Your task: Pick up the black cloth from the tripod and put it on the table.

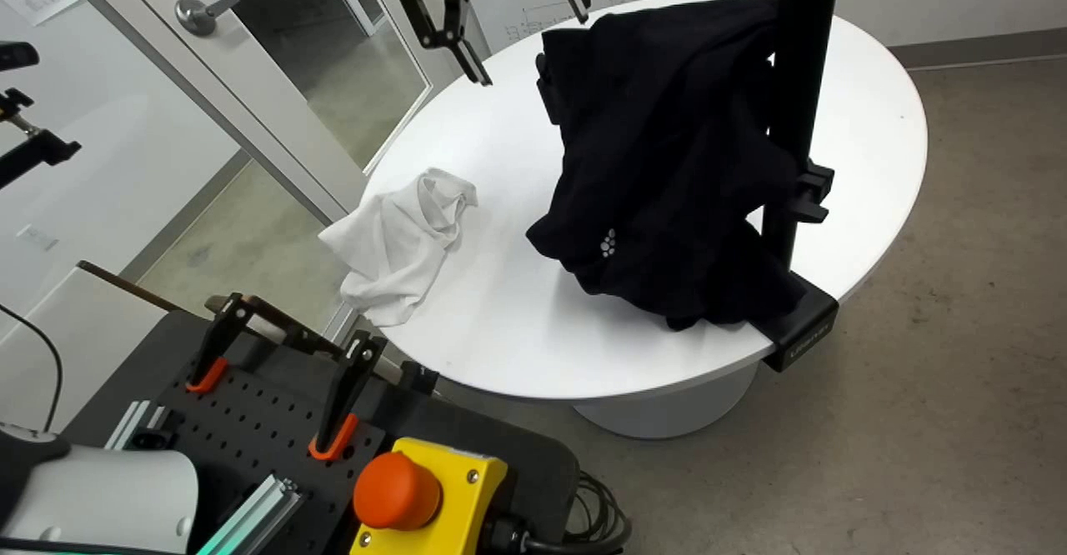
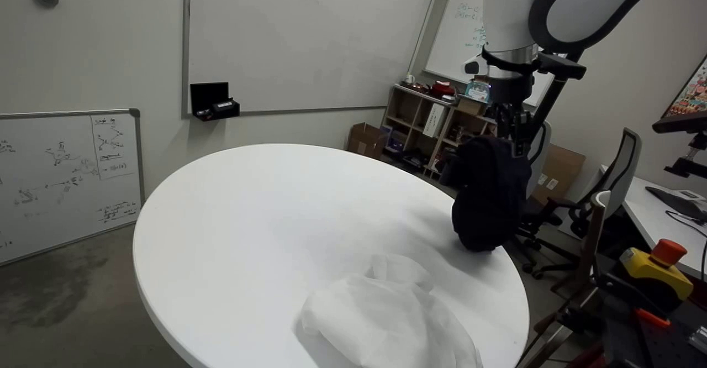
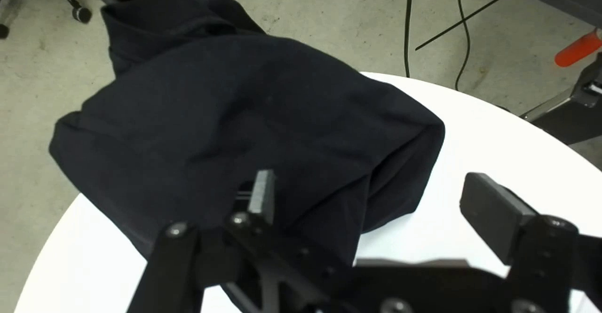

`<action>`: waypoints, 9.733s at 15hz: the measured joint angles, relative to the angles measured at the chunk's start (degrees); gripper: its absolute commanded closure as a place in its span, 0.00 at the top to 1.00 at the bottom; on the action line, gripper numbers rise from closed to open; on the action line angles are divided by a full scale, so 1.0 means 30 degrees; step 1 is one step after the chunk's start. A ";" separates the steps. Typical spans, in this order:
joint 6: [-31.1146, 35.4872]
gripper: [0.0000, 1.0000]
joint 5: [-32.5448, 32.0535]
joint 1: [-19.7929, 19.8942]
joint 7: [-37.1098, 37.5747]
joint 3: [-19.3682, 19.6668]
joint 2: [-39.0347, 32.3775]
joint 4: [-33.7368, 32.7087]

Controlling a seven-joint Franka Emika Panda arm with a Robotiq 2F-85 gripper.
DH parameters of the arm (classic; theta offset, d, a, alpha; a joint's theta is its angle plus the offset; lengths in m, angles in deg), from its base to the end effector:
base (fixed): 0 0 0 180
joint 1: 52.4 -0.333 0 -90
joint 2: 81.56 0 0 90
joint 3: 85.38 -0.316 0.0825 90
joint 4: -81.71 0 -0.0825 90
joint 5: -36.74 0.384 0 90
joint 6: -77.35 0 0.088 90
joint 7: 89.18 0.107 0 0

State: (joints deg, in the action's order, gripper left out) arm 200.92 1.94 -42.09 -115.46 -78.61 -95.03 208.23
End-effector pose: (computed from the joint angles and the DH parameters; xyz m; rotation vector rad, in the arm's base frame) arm 0.4938 -0.1763 0.2586 2.6219 0.7778 -0.6125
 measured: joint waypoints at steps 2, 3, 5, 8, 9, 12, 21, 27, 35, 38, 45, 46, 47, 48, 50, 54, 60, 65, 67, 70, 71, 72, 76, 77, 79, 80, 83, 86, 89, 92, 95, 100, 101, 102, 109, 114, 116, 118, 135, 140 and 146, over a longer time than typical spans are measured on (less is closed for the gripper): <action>0.1369 1.00 -0.0049 -0.0013 0.0531 0.0000 -0.0001 0.0381; 0.2133 1.00 -0.0134 -0.0013 0.0842 0.0012 0.0001 0.0593; 0.3590 1.00 -0.0511 -0.0014 0.1490 0.0045 -0.0006 0.1020; 0.5695 1.00 -0.1609 -0.0022 0.2763 0.0161 -0.0014 0.1670; 0.6285 1.00 -0.2054 -0.0029 0.3242 0.0215 -0.0021 0.1852; 0.7547 1.00 -0.3248 -0.0080 0.4600 0.0471 -0.0055 0.2152; 0.8289 0.55 -0.4815 -0.0089 0.7125 0.1231 -0.0181 0.2022; 0.8289 0.10 -0.4951 -0.0089 0.7950 0.1366 -0.0328 0.1943; 0.8254 0.01 -0.4625 -0.0079 0.8573 0.1390 -0.0558 0.1578; 0.7335 0.01 -0.1598 0.0030 0.7731 0.1151 -0.0366 0.1289; 0.0933 0.01 0.7717 0.0214 0.2927 0.0503 0.3086 -0.0740; 0.0056 0.01 0.8459 0.0192 0.2518 0.0495 0.3710 -0.0996; -0.0777 0.01 0.9105 0.0140 0.2125 0.0483 0.4334 -0.1222; -0.1515 0.01 0.9658 0.0051 0.1824 0.0463 0.4908 -0.1402; -0.2722 0.01 1.0573 -0.0252 0.1387 0.0396 0.5989 -0.1635; -0.4245 0.01 1.1979 -0.1192 0.1176 0.0188 0.7694 -0.1949; -0.5277 0.01 1.4078 -0.2655 0.1236 -0.0215 0.8852 -0.3422; -0.5744 0.01 1.5740 -0.3426 0.1627 -0.0508 0.8960 -0.5629; -0.5753 0.01 1.6280 -0.3632 0.1888 -0.0645 0.8885 -0.6491; -0.5815 0.01 1.6919 -0.3879 0.2228 -0.0876 0.8787 -0.7722; -0.5848 0.01 1.7066 -0.3968 0.2335 -0.0951 0.8775 -0.8056; -0.5870 0.01 1.7186 -0.4064 0.2427 -0.1027 0.8768 -0.8374; -0.6101 0.01 1.7508 -0.4346 0.3012 -0.1371 0.8692 -0.9645; -0.6179 0.01 1.7520 -0.4371 0.3166 -0.1447 0.8650 -0.9960; -0.6461 0.01 1.7525 -0.4410 0.3447 -0.1546 0.8536 -1.0585; -0.6612 0.01 1.7526 -0.4418 0.3586 -0.1589 0.8470 -1.0901; -0.7194 0.01 1.7544 -0.4423 0.3971 -0.1638 0.8300 -1.1875; -0.7529 0.01 1.7522 -0.4372 0.4495 -0.1633 0.8202 -1.2791; -0.7520 0.01 1.7402 -0.4118 0.5110 -0.1575 0.8111 -1.3675; -0.7474 0.01 1.7474 -0.3831 0.5604 -0.1431 0.8080 -1.4743; -0.7064 0.01 1.7339 -0.3834 0.6056 -0.1503 0.8082 -1.5759; -0.5899 0.01 1.6757 -0.3536 0.6085 -0.1399 0.7181 -1.5770; -0.5754 0.01 1.6715 -0.3436 0.6084 -0.1344 0.6924 -1.5766; -0.5648 0.01 1.6674 -0.3336 0.6084 -0.1291 0.6680 -1.5754; -0.5603 0.01 1.5305 -0.3006 0.5860 -0.1216 0.5663 -1.4519; -0.5571 0.01 1.4043 -0.2757 0.5308 -0.1174 0.5347 -1.1802; -0.5544 0.01 1.3623 -0.2500 0.5185 -0.1062 0.5141 -1.0734; -0.5537 0.01 1.3434 -0.2198 0.4967 -0.0819 0.4940 -0.9820; -0.4785 0.01 1.0649 -0.1471 0.2682 -0.0360 0.4896 -0.2109; -0.3897 0.01 1.0755 -0.1922 0.2683 -0.0858 0.4805 -0.0711; -0.2245 0.01 1.1410 -0.2559 0.3312 -0.1479 0.4280 -0.0202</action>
State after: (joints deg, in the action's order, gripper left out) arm 194.18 36.17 -49.77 -105.53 -83.05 -82.19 207.63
